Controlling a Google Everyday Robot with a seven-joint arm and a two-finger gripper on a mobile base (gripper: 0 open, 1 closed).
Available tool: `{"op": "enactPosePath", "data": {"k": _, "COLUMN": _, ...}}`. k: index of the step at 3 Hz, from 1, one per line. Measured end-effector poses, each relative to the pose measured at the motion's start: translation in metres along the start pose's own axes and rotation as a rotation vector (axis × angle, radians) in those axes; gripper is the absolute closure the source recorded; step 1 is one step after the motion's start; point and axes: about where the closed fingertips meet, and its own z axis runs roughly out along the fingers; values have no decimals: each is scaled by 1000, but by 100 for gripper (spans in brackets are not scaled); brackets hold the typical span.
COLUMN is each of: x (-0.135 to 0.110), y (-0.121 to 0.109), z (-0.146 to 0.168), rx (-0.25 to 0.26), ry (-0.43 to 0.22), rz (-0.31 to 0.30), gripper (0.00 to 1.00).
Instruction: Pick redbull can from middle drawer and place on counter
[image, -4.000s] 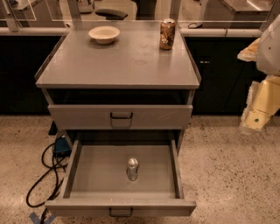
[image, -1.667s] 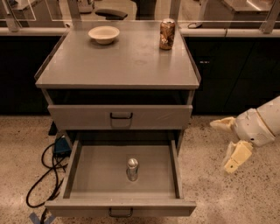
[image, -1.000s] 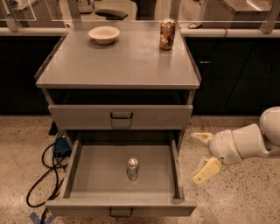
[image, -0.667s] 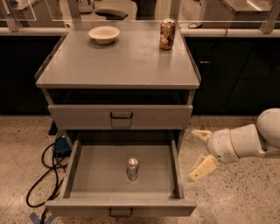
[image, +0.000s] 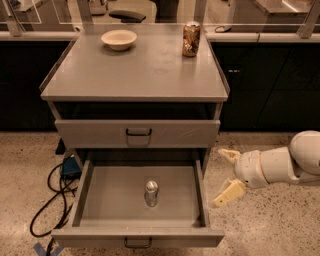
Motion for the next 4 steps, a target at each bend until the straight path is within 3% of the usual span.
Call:
{"op": "enactPosePath", "data": {"k": 1, "x": 14, "y": 9, "z": 29, "rx": 70, "ry": -7, "rz": -35, "gripper": 0}}
{"op": "enactPosePath", "data": {"k": 2, "x": 22, "y": 33, "z": 60, "rx": 119, "ry": 39, "rz": -41, "gripper": 0}}
{"op": "enactPosePath", "data": {"k": 3, "x": 29, "y": 24, "z": 64, "rx": 185, "ry": 47, "rz": -33, "gripper": 0}}
{"op": "enactPosePath", "data": {"k": 4, "x": 43, "y": 28, "z": 75, "rx": 173, "ry": 33, "rz": 4, "gripper": 0}}
